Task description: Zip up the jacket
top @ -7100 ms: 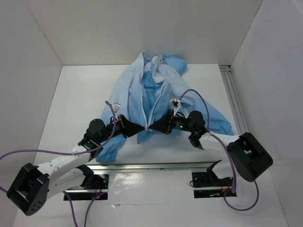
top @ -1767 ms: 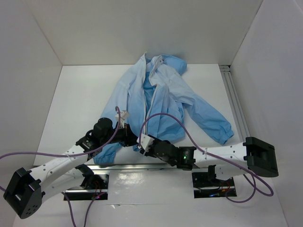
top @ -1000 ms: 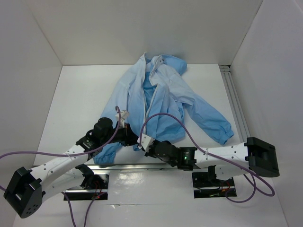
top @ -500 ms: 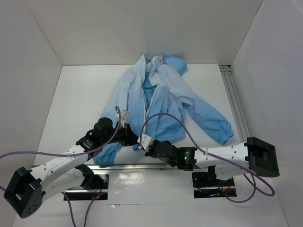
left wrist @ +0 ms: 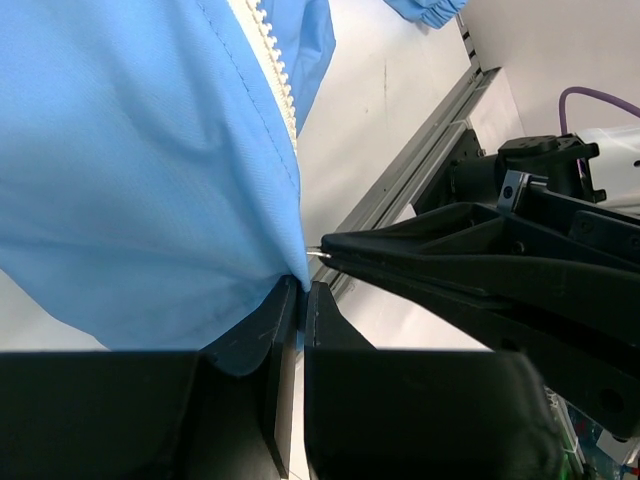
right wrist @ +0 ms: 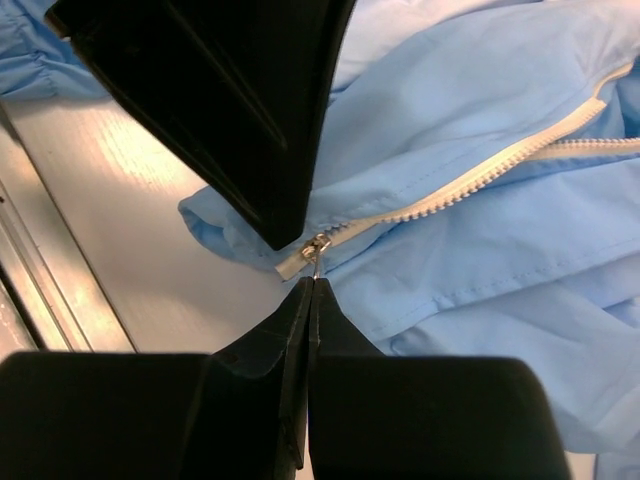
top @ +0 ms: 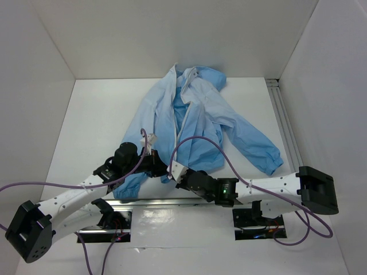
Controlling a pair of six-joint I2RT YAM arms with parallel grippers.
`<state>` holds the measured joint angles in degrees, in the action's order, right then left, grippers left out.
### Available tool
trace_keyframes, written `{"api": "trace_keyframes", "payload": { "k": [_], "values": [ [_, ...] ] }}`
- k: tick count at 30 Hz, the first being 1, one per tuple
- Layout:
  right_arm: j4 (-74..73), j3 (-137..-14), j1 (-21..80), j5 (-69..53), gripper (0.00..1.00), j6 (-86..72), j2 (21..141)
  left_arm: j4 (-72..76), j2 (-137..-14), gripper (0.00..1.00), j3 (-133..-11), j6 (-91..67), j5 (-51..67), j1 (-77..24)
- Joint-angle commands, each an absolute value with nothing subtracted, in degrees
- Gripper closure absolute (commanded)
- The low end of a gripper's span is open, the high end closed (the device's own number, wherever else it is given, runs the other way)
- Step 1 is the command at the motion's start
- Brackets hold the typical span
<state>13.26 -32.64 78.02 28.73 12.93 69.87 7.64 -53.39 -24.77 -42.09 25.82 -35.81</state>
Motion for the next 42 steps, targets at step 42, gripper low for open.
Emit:
{"api": "trace_keyframes", "payload": {
  "k": [42],
  "values": [
    [23.12,-39.9,67.07,26.02,1.0,24.61,66.8,0.62,-51.77,1.0,-27.42,-39.38,27.6,-36.12]
  ]
}}
